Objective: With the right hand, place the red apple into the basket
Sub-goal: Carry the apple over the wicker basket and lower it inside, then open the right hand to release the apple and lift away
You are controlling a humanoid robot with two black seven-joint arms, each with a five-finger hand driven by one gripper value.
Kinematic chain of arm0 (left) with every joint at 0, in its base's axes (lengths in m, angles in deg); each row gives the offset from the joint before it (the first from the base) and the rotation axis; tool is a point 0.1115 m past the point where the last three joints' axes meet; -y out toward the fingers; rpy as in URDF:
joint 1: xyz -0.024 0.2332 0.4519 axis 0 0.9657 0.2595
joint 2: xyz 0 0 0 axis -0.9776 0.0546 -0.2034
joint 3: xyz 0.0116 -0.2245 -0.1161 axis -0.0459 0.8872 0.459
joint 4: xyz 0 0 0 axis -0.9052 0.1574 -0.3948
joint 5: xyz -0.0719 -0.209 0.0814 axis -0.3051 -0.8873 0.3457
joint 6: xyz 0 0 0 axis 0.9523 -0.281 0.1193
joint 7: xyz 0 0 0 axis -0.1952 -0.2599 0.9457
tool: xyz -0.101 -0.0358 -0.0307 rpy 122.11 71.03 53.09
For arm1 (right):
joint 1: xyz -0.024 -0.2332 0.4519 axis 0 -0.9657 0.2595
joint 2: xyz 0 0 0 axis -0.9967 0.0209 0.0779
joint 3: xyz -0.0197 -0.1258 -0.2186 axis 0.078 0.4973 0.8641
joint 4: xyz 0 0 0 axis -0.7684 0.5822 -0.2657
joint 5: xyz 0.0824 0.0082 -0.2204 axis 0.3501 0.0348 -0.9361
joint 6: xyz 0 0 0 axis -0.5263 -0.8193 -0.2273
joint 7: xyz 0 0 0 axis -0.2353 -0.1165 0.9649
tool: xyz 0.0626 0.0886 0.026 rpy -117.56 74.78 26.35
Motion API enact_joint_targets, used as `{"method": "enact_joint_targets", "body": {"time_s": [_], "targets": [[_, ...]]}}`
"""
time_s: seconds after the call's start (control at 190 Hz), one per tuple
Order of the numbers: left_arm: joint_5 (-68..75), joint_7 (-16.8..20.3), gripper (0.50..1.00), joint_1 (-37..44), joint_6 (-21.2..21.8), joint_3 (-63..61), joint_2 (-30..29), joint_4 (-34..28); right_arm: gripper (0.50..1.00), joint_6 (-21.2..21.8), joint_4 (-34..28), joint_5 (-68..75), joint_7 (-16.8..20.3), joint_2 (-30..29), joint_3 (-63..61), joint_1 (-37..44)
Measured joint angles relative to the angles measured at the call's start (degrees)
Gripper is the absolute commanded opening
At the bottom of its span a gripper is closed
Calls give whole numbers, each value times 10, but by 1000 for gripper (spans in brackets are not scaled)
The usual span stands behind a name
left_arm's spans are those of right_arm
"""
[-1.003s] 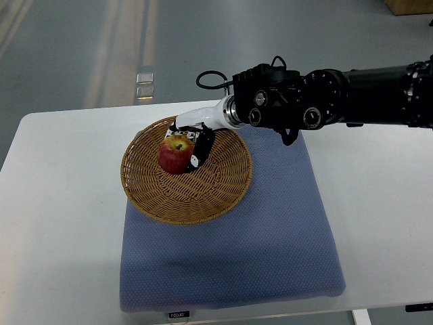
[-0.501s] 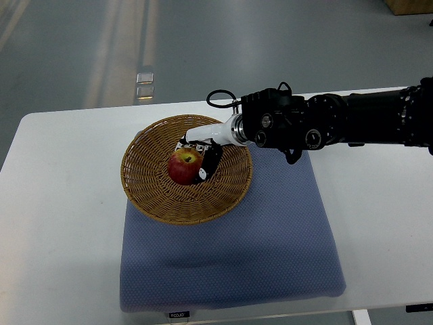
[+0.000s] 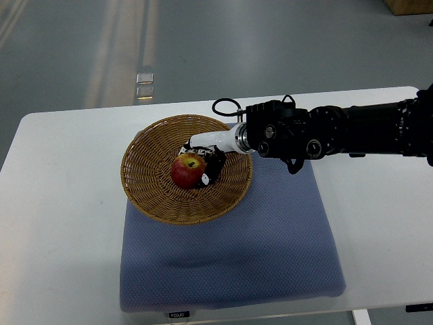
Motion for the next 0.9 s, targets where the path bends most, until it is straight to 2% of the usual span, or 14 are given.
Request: {"method": "enact_joint_targets", "body": {"time_s": [0.058, 0.095, 0.332, 0.412, 0.517, 0.665, 0.792, 0.902], "targets": [[0, 0, 1000, 0, 0, 0, 0, 0, 827, 0, 2, 0, 0, 0, 0, -4], [0, 0, 1000, 0, 0, 0, 0, 0, 850, 0, 2, 0, 0, 0, 0, -7], [-1, 0, 1000, 0, 0, 0, 0, 0, 860, -3, 6, 1, 0, 0, 0, -13], [-1, 0, 1000, 0, 0, 0, 0, 0, 893, -4, 6, 1, -1, 0, 0, -13], [-1, 0, 1000, -1, 0, 0, 0, 0, 897, -4, 7, 1, -1, 0, -9, -13], [-1, 0, 1000, 0, 1, 0, 0, -1, 911, 5, 7, 7, 0, 0, -20, 16], [-1, 0, 1000, 0, 1, 0, 0, -1, 911, 41, 7, 13, 2, 0, -27, 60], [-1, 0, 1000, 0, 1, 0, 0, -1, 911, 97, 12, 32, 6, 0, -64, 91]]}}
